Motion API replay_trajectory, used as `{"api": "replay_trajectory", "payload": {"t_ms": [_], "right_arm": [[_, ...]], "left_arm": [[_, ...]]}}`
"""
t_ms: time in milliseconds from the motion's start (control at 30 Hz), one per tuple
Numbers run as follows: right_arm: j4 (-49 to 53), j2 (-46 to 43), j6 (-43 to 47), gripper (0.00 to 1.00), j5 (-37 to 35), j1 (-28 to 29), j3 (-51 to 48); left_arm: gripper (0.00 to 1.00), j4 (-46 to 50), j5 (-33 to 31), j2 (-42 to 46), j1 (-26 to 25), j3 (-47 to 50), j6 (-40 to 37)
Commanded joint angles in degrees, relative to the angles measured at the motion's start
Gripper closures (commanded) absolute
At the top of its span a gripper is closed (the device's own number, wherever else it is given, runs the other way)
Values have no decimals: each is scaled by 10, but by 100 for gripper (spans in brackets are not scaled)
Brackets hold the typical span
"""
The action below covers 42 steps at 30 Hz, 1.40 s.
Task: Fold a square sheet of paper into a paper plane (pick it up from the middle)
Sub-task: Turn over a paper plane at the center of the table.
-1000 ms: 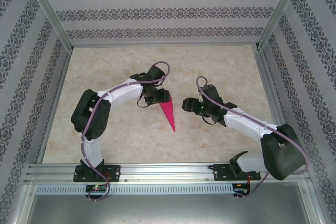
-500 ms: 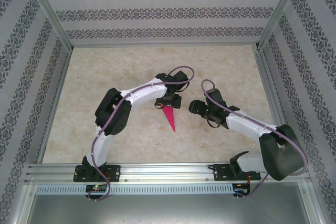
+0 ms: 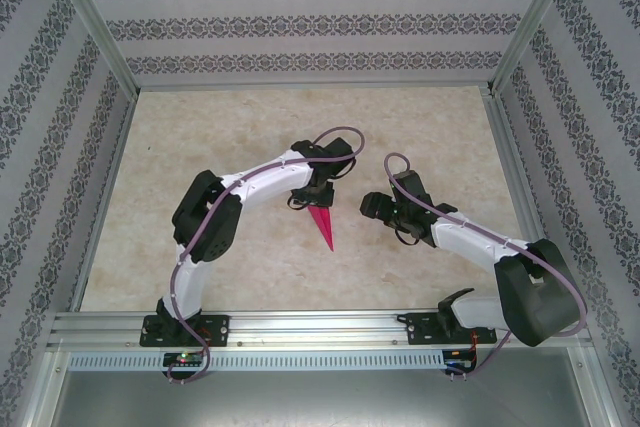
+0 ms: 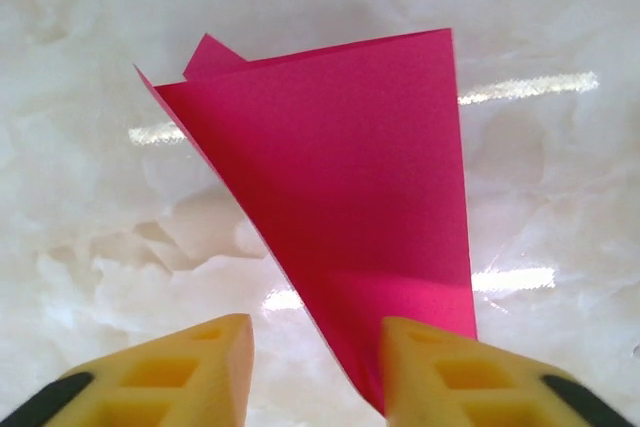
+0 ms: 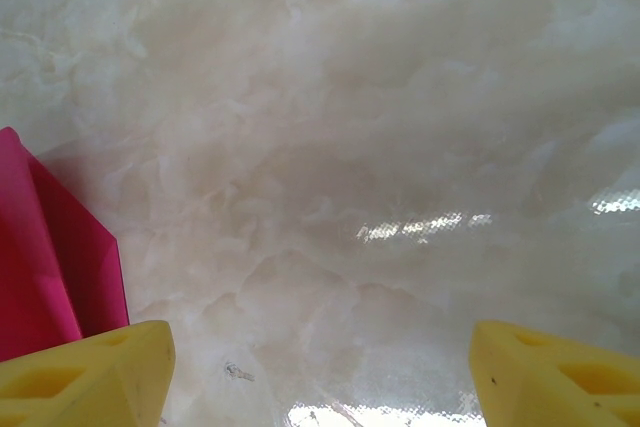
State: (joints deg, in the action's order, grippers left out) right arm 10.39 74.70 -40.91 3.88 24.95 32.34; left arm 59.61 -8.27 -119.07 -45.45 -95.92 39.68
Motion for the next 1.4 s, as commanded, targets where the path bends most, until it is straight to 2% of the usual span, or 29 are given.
{"api": "replay_trajectory", "payload": {"t_ms": [0, 267, 400, 500, 700, 967, 1067, 1200, 1367], "right_arm": [[5, -8, -8, 22, -12, -7, 5], [10, -13, -11, 22, -12, -7, 4], [13, -16, -12, 23, -14, -7, 4], [11, -26, -13, 23, -14, -8, 5], [-1, -65, -21, 22, -5, -14, 2], [-38, -111, -21, 23, 45, -21, -5], [-57, -109, -16, 27, 69, -19, -5], [-63, -81, -14, 37, 87, -7, 11], [-55, -21, -31, 53, 58, 40, 49]], "left_arm": [[71, -17, -3, 15, -7, 20, 16], [86, -49, 13, 14, -4, 35, 23], [97, -64, 12, 38, -3, 39, 17], [100, -84, 25, 64, 0, 39, -7], [100, -198, 197, 113, 42, 77, -43], [100, -335, 326, 127, 79, 153, -25], [100, -378, 336, 120, 86, 186, -14], [100, -446, 335, 114, 92, 237, 20], [100, -475, 273, 137, 99, 297, 59]]}}
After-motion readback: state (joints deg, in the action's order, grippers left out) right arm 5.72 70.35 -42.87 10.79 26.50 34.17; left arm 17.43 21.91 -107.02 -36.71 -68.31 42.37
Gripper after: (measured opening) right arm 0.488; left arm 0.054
